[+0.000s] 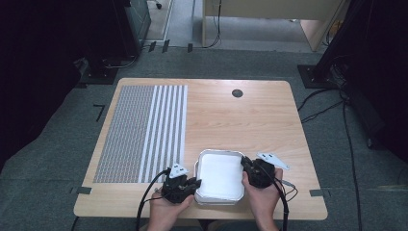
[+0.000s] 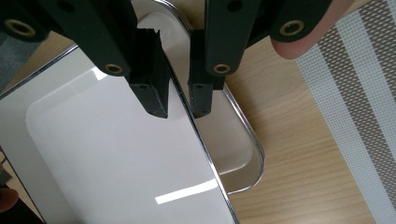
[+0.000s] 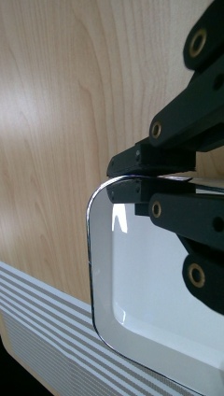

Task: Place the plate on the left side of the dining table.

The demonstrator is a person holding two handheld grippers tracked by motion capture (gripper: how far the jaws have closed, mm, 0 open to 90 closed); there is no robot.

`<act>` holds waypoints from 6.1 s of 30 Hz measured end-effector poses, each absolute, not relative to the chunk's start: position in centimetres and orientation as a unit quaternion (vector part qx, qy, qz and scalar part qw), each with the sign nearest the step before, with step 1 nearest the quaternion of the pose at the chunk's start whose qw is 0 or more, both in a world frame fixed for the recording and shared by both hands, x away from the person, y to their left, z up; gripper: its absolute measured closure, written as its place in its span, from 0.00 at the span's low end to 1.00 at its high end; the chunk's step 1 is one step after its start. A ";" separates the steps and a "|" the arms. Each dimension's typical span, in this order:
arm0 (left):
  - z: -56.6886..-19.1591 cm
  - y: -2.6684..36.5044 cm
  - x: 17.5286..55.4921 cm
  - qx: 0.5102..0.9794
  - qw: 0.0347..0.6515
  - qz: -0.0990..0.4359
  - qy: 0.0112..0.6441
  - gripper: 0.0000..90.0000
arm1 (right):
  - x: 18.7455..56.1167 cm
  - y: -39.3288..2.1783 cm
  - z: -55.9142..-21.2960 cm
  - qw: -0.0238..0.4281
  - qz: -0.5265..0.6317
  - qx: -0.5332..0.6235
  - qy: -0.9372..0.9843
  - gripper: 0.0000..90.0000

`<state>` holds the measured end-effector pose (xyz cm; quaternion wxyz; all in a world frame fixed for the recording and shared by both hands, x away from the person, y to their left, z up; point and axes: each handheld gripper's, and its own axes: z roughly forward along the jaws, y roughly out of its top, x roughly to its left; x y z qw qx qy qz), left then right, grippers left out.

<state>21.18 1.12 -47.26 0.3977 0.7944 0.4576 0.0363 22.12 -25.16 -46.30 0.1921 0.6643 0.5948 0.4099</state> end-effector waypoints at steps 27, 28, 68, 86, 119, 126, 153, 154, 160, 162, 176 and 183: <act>-44.6 7.0 23.3 0.778 0.395 0.070 0.483 0.88 | 26.2 -19.0 -43.8 0.188 0.427 0.636 0.614 0.97; -44.6 7.2 23.4 0.777 0.396 0.070 0.484 0.88 | 26.4 -18.7 -43.7 0.187 0.428 0.636 0.614 0.97; -42.5 17.7 29.0 0.747 0.379 0.110 0.535 0.92 | 33.4 -7.9 -42.6 0.140 0.447 0.634 0.615 0.97; -43.1 20.8 32.9 0.736 0.375 0.098 0.555 0.94 | 37.0 -4.8 -43.4 0.137 0.442 0.646 0.607 0.97; -45.1 23.6 40.3 0.711 0.338 0.093 0.609 0.96 | 45.8 -0.3 -46.6 0.127 0.392 0.650 0.639 0.96; -46.2 24.7 41.8 0.703 0.327 0.086 0.626 0.98 | 46.8 0.8 -47.5 0.125 0.397 0.639 0.647 0.97; -49.0 25.0 44.2 0.681 0.313 0.058 0.660 0.99 | 49.3 0.4 -50.6 0.093 0.400 0.632 0.657 0.96; -49.0 25.0 44.2 0.680 0.313 0.058 0.660 0.99 | 49.4 0.4 -50.6 0.094 0.401 0.632 0.657 0.96; -49.1 24.9 44.2 0.681 0.312 0.061 0.660 0.99 | 49.4 0.3 -50.8 0.088 0.400 0.631 0.658 0.96; -49.1 24.9 44.2 0.681 0.312 0.061 0.660 0.98 | 49.4 0.3 -50.8 0.088 0.397 0.632 0.660 0.95; -48.9 25.0 44.1 0.676 0.315 0.071 0.662 0.91 | 49.7 -0.1 -50.9 0.062 0.397 0.633 0.662 0.85; -48.2 25.4 43.9 0.668 0.327 0.074 0.665 0.72 | 49.8 -0.6 -50.1 0.057 0.411 0.635 0.652 0.73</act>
